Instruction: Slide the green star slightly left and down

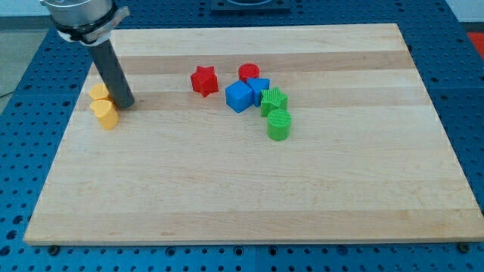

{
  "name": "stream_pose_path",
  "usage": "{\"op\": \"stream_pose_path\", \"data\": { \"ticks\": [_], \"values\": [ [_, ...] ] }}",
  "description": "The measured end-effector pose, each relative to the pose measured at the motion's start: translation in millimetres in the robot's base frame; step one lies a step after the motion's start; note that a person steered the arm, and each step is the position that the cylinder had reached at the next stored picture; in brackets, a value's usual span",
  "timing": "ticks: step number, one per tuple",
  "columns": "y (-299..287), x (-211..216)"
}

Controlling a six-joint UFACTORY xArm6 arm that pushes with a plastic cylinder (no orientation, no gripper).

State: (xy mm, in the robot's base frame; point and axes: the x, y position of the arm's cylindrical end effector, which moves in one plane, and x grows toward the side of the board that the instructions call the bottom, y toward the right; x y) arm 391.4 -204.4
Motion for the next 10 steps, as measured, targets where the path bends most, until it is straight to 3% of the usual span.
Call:
{"op": "stream_pose_path", "data": {
  "ticks": [3, 4, 5, 6, 7, 8, 10],
  "values": [
    [177, 109],
    [255, 118],
    [333, 89],
    [353, 38],
    [337, -6],
    [297, -11],
    [206, 32]
  ]
}}
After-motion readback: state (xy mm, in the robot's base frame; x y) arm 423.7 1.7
